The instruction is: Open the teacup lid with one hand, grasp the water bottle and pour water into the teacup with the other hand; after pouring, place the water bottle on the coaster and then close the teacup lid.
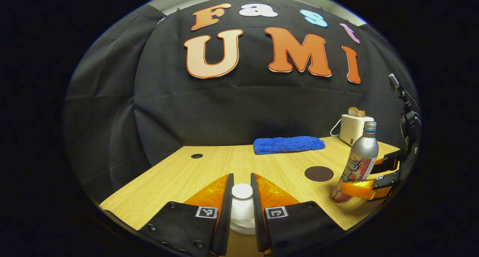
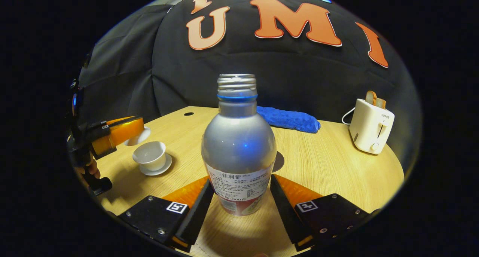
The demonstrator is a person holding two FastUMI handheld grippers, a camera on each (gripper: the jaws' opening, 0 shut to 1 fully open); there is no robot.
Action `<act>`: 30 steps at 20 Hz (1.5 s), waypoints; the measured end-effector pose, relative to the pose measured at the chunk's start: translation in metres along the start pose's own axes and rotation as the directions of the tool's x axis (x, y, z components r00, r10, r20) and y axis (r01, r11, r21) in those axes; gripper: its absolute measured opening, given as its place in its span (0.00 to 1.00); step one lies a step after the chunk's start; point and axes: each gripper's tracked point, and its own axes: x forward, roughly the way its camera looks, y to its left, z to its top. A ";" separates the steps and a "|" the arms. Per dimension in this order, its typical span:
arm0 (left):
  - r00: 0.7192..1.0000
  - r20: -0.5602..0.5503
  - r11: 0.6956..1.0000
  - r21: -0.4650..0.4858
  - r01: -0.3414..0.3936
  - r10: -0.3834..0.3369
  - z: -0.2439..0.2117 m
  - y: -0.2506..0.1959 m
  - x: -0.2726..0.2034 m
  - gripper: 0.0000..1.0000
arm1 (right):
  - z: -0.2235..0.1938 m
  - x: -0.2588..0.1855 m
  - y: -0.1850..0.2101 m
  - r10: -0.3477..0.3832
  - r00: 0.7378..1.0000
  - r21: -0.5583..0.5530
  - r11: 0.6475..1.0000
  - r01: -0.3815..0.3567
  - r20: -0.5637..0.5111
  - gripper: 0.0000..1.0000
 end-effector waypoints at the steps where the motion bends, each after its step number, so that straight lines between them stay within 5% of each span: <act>1: 1.000 0.003 1.000 0.001 -0.004 0.004 0.000 0.001 -0.001 0.32 | 0.000 -0.001 0.002 0.005 1.000 0.007 1.000 -0.005 -0.005 0.87; 8: 1.000 0.007 0.999 -0.031 -0.021 0.021 0.005 0.017 -0.010 0.32 | 0.008 -0.005 -0.001 -0.021 0.999 -0.046 0.999 0.020 -0.027 0.79; 17: 0.998 0.014 0.998 -0.031 -0.062 0.062 0.008 0.051 -0.025 0.29 | 0.040 -0.017 -0.008 -0.111 0.994 -0.300 0.949 0.099 -0.021 0.79; 30: 0.993 0.022 0.993 -0.043 -0.111 0.112 0.003 0.097 -0.047 0.33 | 0.089 -0.018 0.006 -0.176 0.982 -0.697 0.695 0.177 0.075 0.78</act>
